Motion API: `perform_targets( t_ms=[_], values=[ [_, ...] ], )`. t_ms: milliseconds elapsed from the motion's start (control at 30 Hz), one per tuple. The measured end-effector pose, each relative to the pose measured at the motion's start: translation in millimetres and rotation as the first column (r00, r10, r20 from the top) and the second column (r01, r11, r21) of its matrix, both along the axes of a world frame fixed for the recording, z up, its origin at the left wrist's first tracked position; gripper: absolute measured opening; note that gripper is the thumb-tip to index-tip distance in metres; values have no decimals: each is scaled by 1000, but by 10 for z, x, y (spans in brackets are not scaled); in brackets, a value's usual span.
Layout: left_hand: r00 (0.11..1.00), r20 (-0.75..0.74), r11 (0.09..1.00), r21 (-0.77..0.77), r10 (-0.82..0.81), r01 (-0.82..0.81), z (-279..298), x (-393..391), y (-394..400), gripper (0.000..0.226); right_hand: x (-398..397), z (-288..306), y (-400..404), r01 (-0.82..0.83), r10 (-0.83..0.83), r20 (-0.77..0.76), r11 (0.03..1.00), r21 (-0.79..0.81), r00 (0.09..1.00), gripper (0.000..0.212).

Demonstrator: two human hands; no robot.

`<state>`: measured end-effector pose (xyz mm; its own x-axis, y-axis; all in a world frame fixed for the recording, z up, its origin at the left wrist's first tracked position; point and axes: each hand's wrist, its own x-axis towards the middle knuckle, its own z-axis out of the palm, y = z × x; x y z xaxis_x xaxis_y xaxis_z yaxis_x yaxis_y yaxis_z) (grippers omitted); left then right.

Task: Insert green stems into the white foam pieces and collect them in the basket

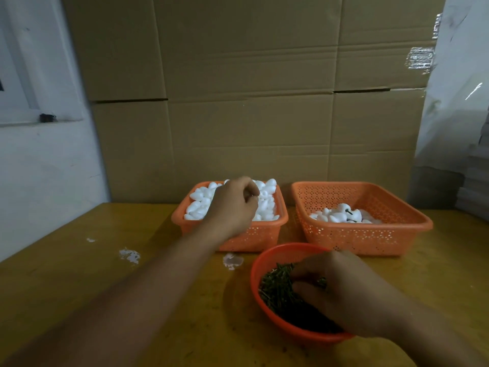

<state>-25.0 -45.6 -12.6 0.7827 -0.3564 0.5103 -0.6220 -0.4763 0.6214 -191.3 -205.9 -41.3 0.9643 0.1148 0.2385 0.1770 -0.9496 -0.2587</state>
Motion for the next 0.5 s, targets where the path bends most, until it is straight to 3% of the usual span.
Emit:
perform_targets(
  t_ms=[200,367,500],
  values=[
    [984,-126,938,340,122,-72,18,559,-309,27,-6,-6,34,80,-83,99,996,31,992,17],
    [986,56,751,642,159,-157,-47,686,-493,37,-19,12,59,123,-128,136,991,45,982,19],
    [979,93,689,698,182,-194,-99,759,-579,39,-11,-10,60,123,-125,143,992,20,982,22]
  ],
)
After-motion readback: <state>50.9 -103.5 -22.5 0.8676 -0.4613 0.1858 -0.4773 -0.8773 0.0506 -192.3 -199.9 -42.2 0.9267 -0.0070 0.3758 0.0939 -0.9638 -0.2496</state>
